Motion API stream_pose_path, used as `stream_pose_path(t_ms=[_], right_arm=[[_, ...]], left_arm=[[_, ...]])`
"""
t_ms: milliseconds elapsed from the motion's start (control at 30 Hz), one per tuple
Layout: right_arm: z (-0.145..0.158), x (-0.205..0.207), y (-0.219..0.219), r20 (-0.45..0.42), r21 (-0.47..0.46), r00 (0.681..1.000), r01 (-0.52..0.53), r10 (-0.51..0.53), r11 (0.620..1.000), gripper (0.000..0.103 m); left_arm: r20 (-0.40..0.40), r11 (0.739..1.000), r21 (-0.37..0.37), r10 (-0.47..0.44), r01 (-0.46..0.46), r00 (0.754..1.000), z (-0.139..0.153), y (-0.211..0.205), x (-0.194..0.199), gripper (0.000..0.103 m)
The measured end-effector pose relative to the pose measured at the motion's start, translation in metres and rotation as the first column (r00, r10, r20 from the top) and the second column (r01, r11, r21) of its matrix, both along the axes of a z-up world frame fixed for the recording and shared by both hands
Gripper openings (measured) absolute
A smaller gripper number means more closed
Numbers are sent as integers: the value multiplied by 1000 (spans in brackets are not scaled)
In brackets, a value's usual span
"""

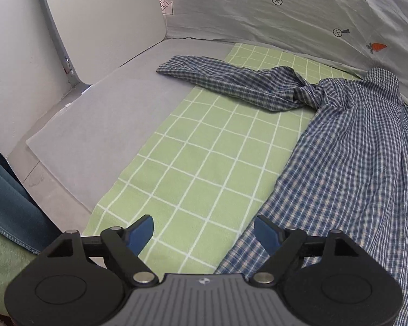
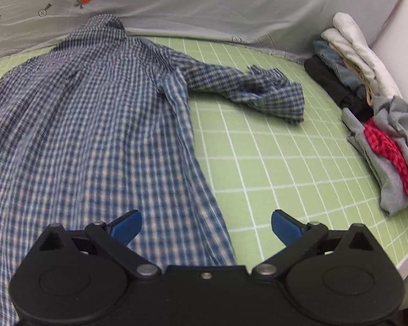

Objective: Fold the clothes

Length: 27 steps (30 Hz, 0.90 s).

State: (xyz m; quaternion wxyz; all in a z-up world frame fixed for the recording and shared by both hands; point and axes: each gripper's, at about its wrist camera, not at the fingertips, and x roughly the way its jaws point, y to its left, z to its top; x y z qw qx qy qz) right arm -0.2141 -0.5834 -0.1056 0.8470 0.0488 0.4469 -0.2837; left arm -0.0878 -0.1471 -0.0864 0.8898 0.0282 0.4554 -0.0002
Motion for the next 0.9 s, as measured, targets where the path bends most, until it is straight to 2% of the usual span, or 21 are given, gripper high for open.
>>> stream_pose_path(t_ms=[167, 300, 433, 567, 733, 900], right_arm=[[3, 67, 27, 74, 142, 996, -59, 49, 988, 103], [-11, 119, 41, 110, 217, 992, -78, 55, 973, 103], [-28, 159, 54, 117, 190, 992, -67, 45, 980, 103], [-40, 195, 50, 130, 155, 991, -38, 17, 987, 103], [-49, 229, 40, 188, 100, 980, 44, -62, 994, 103], [-56, 250, 34, 243, 60, 960, 129, -140, 990, 103]], left_arm=[[6, 998, -58, 17, -17, 1000, 3, 9, 56, 91], [1, 991, -129, 43, -42, 999, 0, 19, 104, 92], [-12, 977, -197, 82, -83, 997, -3, 28, 158, 92], [-38, 960, -256, 105, -111, 994, -11, 52, 217, 92], [-42, 963, -257, 79, -87, 996, -36, 94, 291, 92], [-30, 967, -241, 81, -86, 996, -59, 93, 350, 92]])
